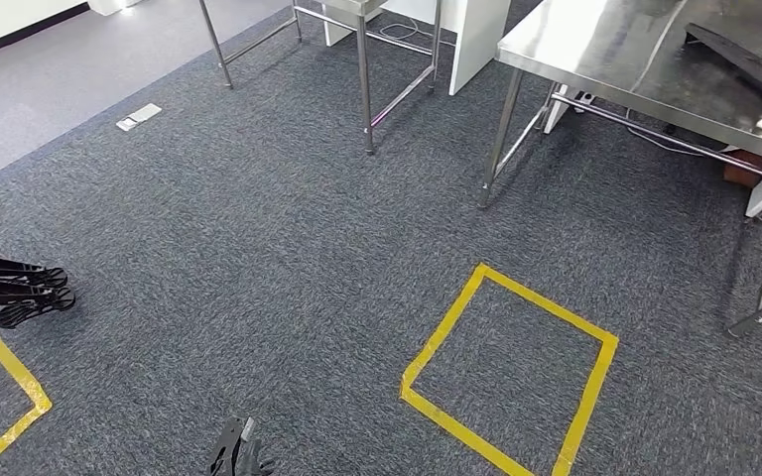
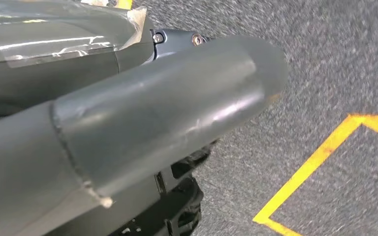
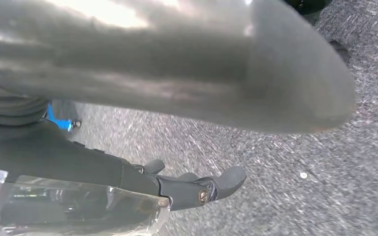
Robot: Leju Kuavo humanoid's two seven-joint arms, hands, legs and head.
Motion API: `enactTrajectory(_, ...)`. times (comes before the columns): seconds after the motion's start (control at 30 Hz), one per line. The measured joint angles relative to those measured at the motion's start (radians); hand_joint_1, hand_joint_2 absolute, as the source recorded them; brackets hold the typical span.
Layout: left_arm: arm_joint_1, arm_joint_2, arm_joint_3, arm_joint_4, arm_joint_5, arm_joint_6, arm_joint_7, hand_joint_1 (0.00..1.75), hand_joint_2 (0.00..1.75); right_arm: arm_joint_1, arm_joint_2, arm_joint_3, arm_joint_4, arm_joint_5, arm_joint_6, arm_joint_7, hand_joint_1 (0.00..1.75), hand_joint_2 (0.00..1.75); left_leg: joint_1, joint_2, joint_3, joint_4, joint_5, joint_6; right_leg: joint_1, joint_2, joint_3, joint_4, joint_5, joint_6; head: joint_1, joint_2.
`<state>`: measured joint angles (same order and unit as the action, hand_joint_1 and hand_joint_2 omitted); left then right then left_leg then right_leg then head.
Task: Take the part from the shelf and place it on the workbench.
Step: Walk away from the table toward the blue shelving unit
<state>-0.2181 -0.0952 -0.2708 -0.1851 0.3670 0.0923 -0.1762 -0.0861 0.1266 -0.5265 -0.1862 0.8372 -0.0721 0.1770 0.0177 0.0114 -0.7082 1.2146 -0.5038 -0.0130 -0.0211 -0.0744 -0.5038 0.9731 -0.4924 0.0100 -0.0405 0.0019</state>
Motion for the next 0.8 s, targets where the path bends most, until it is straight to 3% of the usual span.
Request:
enactTrajectory(0.07, -0.003, 0.001, 0.000, 0.000, -0.001, 0.000, 0.000, 0.00, 0.00, -0.001, 0.000, 0.000, 0.000, 0.001, 0.000, 0.000, 0.00, 0.00, -0.001, 0.052, 0.084, -0.143, 0.052, 0.005, 0.005, -0.021, 0.005, 0.001, -0.006, 0.008, -0.001, 0.000)
enactTrajectory(0.13, -0.006, 0.000, 0.000, 0.000, -0.002, 0.000, 0.000, 0.00, 0.00, -0.002, 0.000, 0.000, 0.000, 0.002, 0.000, -0.001, 0.00, 0.00, -0.007, 0.078, 0.120, -0.207, 0.066, 0.016, 0.012, -0.040, 0.012, 0.001, -0.012, 0.019, 0.002, 0.000)
enactTrajectory(0.2, -0.006, 0.000, 0.000, 0.000, -0.003, 0.000, 0.000, 0.00, 0.00, -0.005, 0.000, 0.000, 0.000, 0.004, 0.000, -0.001, 0.00, 0.00, -0.013, 0.052, 0.116, -0.211, 0.067, 0.030, 0.014, -0.063, 0.020, -0.002, -0.016, 0.030, 0.006, 0.000)
enactTrajectory(0.23, -0.006, 0.000, 0.000, 0.000, -0.003, 0.000, 0.000, 0.00, 0.00, -0.006, 0.000, 0.000, 0.000, 0.005, 0.000, -0.001, 0.00, 0.00, -0.013, 0.039, 0.116, -0.214, 0.071, 0.038, 0.012, -0.060, 0.021, 0.001, -0.021, 0.035, 0.006, 0.000)
enactTrajectory(0.3, -0.006, 0.000, 0.000, 0.000, -0.003, 0.001, 0.000, 0.00, 0.00, -0.008, 0.001, 0.000, 0.000, 0.007, 0.000, -0.001, 0.00, 0.00, -0.009, 0.012, 0.117, -0.221, 0.079, 0.054, 0.006, -0.010, -0.004, 0.059, -0.057, 0.037, 0.012, 0.000)
enactTrajectory(0.37, -0.008, -0.002, 0.000, 0.000, -0.003, 0.001, 0.000, 0.00, 0.00, -0.005, 0.001, 0.000, 0.000, 0.008, 0.000, -0.001, 0.00, 0.00, -0.008, -0.017, 0.113, -0.223, 0.084, 0.064, 0.002, 0.053, -0.072, 0.203, -0.119, 0.030, 0.019, 0.000)
enactTrajectory(0.43, -0.005, -0.004, 0.000, 0.000, -0.003, 0.000, 0.000, 0.00, 0.00, -0.001, 0.000, 0.000, 0.000, 0.009, 0.000, -0.001, 0.00, 0.00, -0.010, -0.052, 0.111, -0.222, 0.086, 0.066, 0.003, 0.071, -0.130, 0.310, -0.149, 0.034, 0.020, 0.000)
enactTrajectory(0.47, -0.004, -0.004, 0.000, 0.000, -0.003, 0.000, 0.000, 0.00, 0.00, 0.001, -0.001, 0.000, 0.001, 0.010, 0.000, -0.001, 0.00, 0.00, -0.011, -0.068, 0.111, -0.222, 0.086, 0.067, 0.003, 0.073, -0.133, 0.305, -0.137, 0.040, 0.021, 0.000)
enactTrajectory(0.5, -0.003, -0.004, 0.000, 0.000, -0.003, 0.000, 0.000, 0.00, 0.00, 0.001, -0.001, 0.000, 0.001, 0.010, 0.000, -0.001, 0.00, 0.00, -0.011, -0.084, 0.112, -0.221, 0.087, 0.066, 0.002, 0.078, -0.114, 0.255, -0.108, 0.049, 0.021, 0.000)
enactTrajectory(0.57, -0.003, -0.004, 0.000, 0.000, -0.003, 0.000, 0.000, 0.00, 0.00, 0.000, -0.002, 0.000, 0.001, 0.011, 0.000, -0.001, 0.00, 0.00, -0.013, -0.112, 0.112, -0.217, 0.088, 0.063, 0.000, 0.116, -0.052, 0.105, -0.040, 0.057, 0.021, 0.000)
enactTrajectory(0.63, -0.003, -0.005, 0.000, 0.000, -0.003, 0.000, 0.000, 0.00, 0.00, -0.002, -0.002, 0.000, 0.001, 0.011, 0.000, -0.001, 0.00, 0.00, -0.015, -0.133, 0.107, -0.214, 0.089, 0.053, -0.001, 0.146, -0.018, 0.021, -0.007, 0.048, 0.022, 0.000)
enactTrajectory(0.67, -0.002, -0.005, 0.000, 0.000, -0.003, 0.000, 0.000, 0.00, 0.00, -0.002, -0.002, 0.000, 0.001, 0.011, 0.000, -0.001, 0.00, 0.00, -0.015, -0.142, 0.104, -0.214, 0.091, 0.047, 0.002, 0.147, -0.015, 0.014, -0.004, 0.039, 0.022, 0.000)
enactTrajectory(0.73, 0.000, -0.002, 0.000, 0.000, -0.003, 0.000, 0.000, 0.00, 0.00, -0.004, -0.001, 0.000, 0.001, 0.011, 0.000, 0.000, 0.00, 0.00, -0.012, -0.150, 0.096, -0.213, 0.093, 0.034, 0.001, 0.125, -0.012, 0.010, 0.003, 0.023, 0.022, 0.000)
enactTrajectory(0.8, 0.001, 0.000, 0.000, 0.000, -0.003, 0.001, 0.000, 0.00, 0.00, -0.005, -0.001, -0.001, 0.001, 0.012, 0.000, -0.001, 0.00, 0.00, -0.013, -0.105, 0.071, -0.167, 0.061, 0.024, -0.004, 0.100, -0.008, 0.002, 0.009, 0.007, 0.015, 0.000)
